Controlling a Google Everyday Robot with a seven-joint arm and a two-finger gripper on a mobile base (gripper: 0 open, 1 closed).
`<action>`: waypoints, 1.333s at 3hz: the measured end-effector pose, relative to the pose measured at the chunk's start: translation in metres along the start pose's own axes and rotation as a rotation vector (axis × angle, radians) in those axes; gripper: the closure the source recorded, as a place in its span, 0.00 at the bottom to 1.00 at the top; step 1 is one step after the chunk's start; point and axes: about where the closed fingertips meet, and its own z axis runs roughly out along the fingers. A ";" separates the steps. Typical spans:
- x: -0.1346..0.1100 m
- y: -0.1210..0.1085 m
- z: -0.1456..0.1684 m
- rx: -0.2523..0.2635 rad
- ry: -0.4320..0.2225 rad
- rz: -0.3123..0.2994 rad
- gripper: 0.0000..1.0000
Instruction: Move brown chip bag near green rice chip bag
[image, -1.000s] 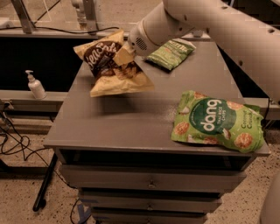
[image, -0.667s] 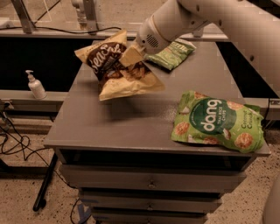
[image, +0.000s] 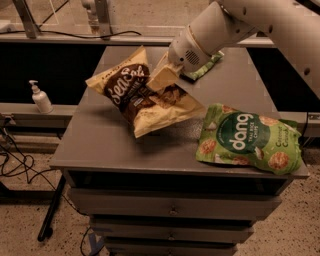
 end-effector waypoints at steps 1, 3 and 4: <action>0.015 0.017 -0.001 -0.058 0.001 -0.063 1.00; 0.037 0.034 0.002 -0.147 -0.022 -0.174 1.00; 0.040 0.040 0.002 -0.187 -0.053 -0.238 0.82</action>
Offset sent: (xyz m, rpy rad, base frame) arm -0.0401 -0.0309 -0.0310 0.0106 -0.0166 0.2224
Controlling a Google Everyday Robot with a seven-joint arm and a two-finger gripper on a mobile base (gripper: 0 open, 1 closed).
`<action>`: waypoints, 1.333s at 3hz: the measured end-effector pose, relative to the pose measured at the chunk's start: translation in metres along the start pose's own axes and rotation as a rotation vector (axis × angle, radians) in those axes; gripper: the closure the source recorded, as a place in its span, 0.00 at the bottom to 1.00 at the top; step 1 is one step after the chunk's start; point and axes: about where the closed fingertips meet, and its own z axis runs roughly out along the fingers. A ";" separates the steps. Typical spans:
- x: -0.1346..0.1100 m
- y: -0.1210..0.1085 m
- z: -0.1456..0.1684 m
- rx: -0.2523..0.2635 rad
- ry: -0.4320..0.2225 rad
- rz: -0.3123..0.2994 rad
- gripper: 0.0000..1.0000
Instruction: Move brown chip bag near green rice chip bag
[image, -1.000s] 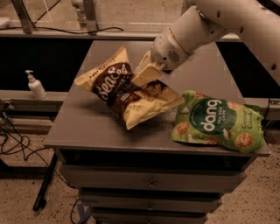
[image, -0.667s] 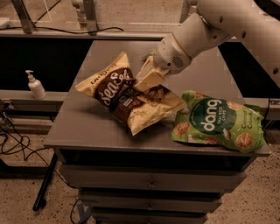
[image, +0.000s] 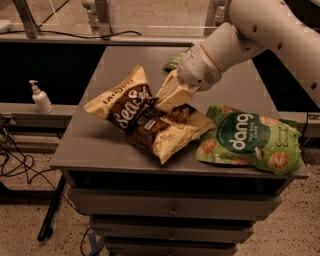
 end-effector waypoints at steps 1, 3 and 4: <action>-0.001 0.001 0.002 -0.016 -0.023 -0.048 0.59; -0.008 -0.001 0.005 -0.021 -0.043 -0.101 0.13; -0.009 -0.002 0.005 -0.013 -0.045 -0.112 0.00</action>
Offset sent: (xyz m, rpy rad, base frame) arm -0.0021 0.0047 0.0030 0.0545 -0.0558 0.1020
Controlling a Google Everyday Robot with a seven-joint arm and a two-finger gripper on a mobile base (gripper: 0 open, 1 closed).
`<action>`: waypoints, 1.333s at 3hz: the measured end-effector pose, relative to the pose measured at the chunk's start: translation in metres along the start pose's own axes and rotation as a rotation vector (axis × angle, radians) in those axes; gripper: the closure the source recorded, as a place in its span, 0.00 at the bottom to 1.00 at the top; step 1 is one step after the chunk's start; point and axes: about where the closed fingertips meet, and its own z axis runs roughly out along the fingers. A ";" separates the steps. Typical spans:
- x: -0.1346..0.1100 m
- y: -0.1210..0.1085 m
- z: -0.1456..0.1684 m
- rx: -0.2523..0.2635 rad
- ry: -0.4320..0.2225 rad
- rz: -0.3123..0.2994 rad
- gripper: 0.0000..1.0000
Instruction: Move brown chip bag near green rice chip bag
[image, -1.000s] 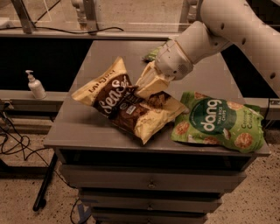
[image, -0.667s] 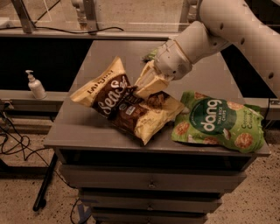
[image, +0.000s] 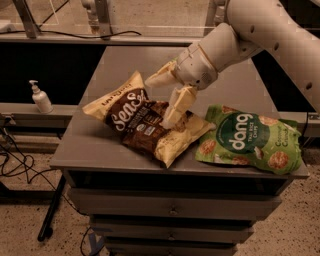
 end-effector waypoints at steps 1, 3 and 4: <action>-0.001 -0.001 -0.001 0.011 0.000 -0.005 0.00; -0.006 -0.018 -0.024 0.197 0.051 0.106 0.00; -0.007 -0.031 -0.058 0.368 0.077 0.197 0.00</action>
Offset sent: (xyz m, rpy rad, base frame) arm 0.0183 -0.0121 0.0173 -0.0186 -0.0567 -0.2014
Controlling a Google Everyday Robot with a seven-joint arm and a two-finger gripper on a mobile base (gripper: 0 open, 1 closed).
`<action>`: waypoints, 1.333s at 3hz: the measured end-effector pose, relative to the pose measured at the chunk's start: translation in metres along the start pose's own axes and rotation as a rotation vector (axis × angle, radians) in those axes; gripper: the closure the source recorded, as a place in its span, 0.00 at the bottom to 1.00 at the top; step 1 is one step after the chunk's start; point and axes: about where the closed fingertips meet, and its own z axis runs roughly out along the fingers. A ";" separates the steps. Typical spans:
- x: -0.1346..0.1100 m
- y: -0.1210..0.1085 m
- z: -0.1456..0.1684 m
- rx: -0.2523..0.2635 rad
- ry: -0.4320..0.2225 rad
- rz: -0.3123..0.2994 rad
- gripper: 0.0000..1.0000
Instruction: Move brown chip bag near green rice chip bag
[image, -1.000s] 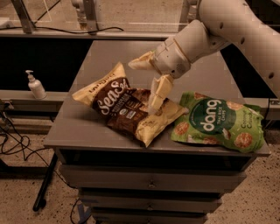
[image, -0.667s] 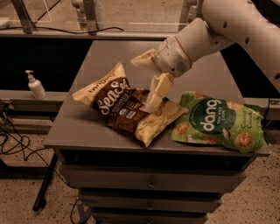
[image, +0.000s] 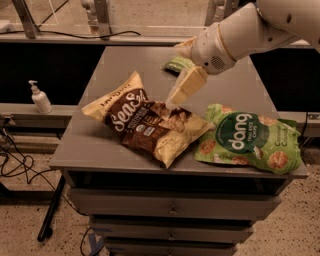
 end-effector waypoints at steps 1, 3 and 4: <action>-0.001 -0.029 -0.035 0.179 0.005 0.100 0.00; -0.013 -0.082 -0.098 0.437 -0.090 0.219 0.00; -0.013 -0.082 -0.098 0.437 -0.090 0.219 0.00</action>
Offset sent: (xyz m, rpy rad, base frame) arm 0.0590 -0.0955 0.0990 0.1632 -0.1618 -0.5134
